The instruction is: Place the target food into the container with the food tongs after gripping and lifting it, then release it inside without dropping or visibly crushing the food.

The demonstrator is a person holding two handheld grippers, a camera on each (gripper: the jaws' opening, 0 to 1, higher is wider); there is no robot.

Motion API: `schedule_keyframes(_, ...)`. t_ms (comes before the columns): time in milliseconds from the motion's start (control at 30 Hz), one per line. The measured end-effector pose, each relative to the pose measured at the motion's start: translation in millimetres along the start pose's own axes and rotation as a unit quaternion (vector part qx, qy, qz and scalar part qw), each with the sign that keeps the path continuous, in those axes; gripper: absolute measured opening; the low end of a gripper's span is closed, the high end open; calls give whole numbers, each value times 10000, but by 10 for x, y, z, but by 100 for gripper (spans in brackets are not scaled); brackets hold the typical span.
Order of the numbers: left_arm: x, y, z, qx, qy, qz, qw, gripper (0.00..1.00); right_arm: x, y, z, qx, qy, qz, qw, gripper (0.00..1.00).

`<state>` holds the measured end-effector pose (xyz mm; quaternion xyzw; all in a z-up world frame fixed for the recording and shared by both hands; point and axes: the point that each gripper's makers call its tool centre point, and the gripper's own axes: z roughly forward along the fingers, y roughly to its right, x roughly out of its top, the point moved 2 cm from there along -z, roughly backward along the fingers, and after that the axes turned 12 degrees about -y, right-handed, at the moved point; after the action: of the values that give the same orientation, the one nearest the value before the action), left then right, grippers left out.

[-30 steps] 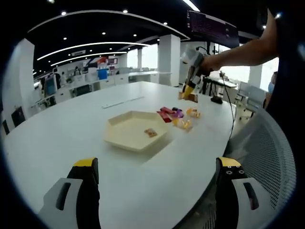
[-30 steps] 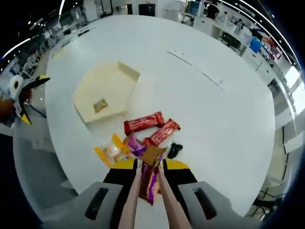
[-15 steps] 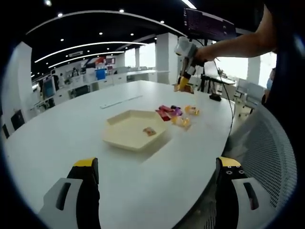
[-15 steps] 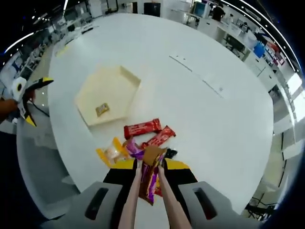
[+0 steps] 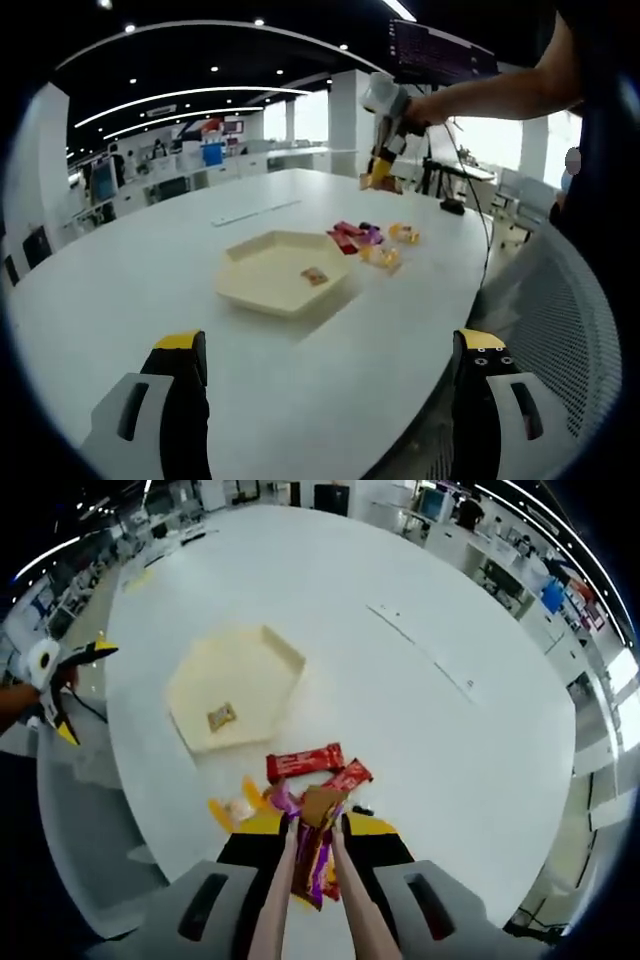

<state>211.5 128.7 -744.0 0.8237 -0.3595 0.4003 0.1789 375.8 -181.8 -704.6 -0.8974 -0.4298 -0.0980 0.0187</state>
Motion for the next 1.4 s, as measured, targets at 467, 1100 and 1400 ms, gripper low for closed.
schedule_keyframes(467,24,-58,-27,114,97,-68,9999,100,343,-161,-63,41,189,-341,9992,20)
schedule_keyframes(1100,60,-74,-53,147,203,-98,9996,100,718,-353,-66,33,254,-733,9970,20)
schedule_keyframes(1400,51,-86,-61,150,195,-151,9996,100,940,-437,-59,40,266,-932,9953,20)
